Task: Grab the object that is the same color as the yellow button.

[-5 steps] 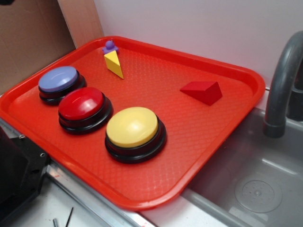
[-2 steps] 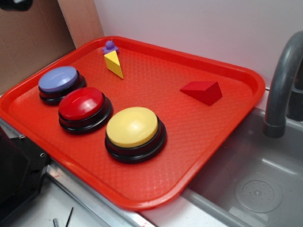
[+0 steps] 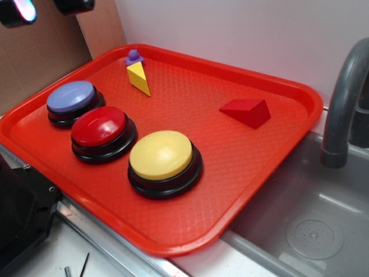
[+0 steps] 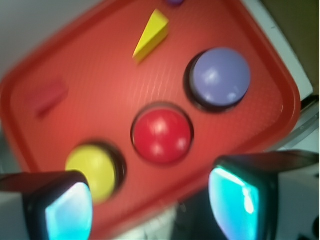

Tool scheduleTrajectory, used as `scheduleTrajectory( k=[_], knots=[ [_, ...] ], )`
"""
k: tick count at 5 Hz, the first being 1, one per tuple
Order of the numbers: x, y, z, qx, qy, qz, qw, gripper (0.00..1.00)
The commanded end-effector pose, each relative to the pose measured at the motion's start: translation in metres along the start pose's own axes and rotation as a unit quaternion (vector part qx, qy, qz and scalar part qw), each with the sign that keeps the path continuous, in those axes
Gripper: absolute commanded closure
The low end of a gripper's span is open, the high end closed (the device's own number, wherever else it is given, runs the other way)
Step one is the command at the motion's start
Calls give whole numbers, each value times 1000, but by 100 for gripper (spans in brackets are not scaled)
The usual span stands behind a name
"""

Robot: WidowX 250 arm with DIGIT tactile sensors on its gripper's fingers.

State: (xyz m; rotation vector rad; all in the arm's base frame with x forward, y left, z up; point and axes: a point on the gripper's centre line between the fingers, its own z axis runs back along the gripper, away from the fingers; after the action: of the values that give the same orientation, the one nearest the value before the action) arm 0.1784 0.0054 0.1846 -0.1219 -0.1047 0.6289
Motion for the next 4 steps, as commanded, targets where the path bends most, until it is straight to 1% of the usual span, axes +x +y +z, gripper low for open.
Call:
scheduleTrajectory(
  k=[1, 2, 3, 4],
  knots=[
    [47, -17, -42, -5, -62, 113, 992, 0],
    [65, -21, -59, -3, -81, 139, 987, 0],
    [85, -22, -83, 20, -90, 173, 981, 0],
    [104, -19, -105, 43, -93, 200, 974, 0]
  ],
)
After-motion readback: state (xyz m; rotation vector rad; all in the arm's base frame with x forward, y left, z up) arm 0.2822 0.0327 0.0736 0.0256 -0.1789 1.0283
